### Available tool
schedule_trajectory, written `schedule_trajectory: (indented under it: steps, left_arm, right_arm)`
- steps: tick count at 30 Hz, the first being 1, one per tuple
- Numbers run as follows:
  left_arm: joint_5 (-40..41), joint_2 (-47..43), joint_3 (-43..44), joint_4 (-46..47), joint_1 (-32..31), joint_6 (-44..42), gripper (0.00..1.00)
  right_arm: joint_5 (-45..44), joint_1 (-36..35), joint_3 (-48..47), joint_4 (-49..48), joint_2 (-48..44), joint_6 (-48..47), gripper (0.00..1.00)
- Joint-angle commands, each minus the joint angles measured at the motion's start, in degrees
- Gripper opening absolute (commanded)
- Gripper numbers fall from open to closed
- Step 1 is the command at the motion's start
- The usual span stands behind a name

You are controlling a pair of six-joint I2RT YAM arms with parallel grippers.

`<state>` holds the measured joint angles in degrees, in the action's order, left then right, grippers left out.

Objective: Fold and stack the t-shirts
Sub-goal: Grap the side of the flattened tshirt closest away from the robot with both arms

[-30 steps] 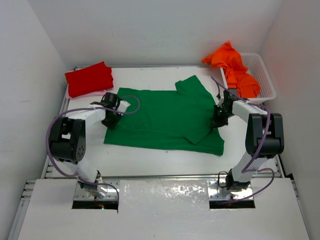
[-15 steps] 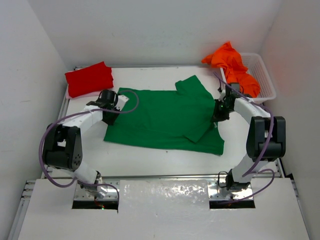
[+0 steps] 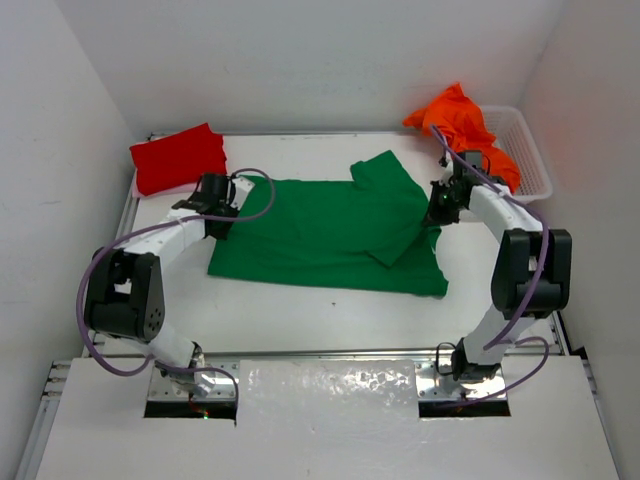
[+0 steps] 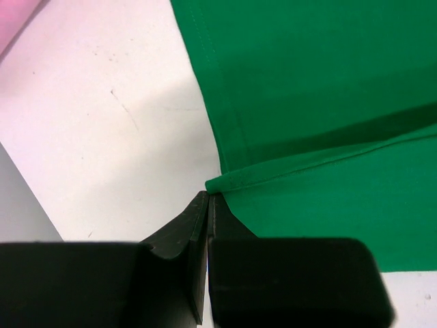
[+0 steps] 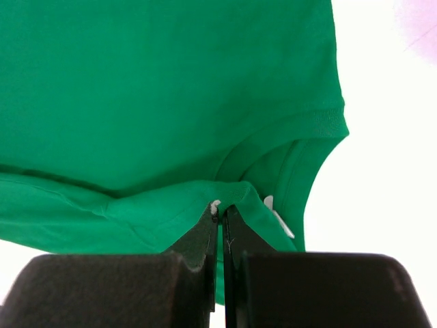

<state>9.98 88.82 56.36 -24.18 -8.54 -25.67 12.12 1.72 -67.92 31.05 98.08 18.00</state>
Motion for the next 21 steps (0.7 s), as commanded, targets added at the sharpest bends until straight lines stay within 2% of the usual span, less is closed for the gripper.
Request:
schedule_trajectory:
  steps: [1,13,14,15,16,17,19,21]
  left_arm:
    - [2.0,0.0,0.5,4.1,0.9,1.2,0.0]
    - [4.7,4.6,-0.6,7.3,0.9,2.8,0.0]
    - [4.6,5.0,-0.4,6.9,0.9,2.9,0.04]
    - [4.8,5.7,0.1,5.8,0.9,2.9,0.11]
    - [5.7,6.0,0.9,5.2,0.9,3.1,0.18]
    - [6.7,6.2,1.4,4.7,1.0,3.4,0.29]
    - [9.0,5.9,3.0,3.2,1.3,3.4,0.36]
    - [8.4,4.3,4.3,0.4,2.7,3.3,0.4]
  right_arm:
    - [-0.2,0.0,-2.9,-1.3,2.2,0.4,0.0]
    - [0.4,0.0,-6.3,-0.9,6.5,-0.7,0.0]
    - [0.6,0.0,-7.3,-0.7,7.4,-0.9,0.07]
    - [0.5,0.0,-8.1,1.1,7.8,-1.7,0.27]
    - [0.1,0.0,-9.1,2.5,8.3,-2.2,0.36]
    - [-0.9,0.0,-10.9,3.7,8.7,-2.7,0.43]
    - [-5.2,0.0,-11.8,6.8,7.8,-3.2,0.52]
    - [-8.7,0.0,-11.0,8.7,4.4,-2.6,0.67]
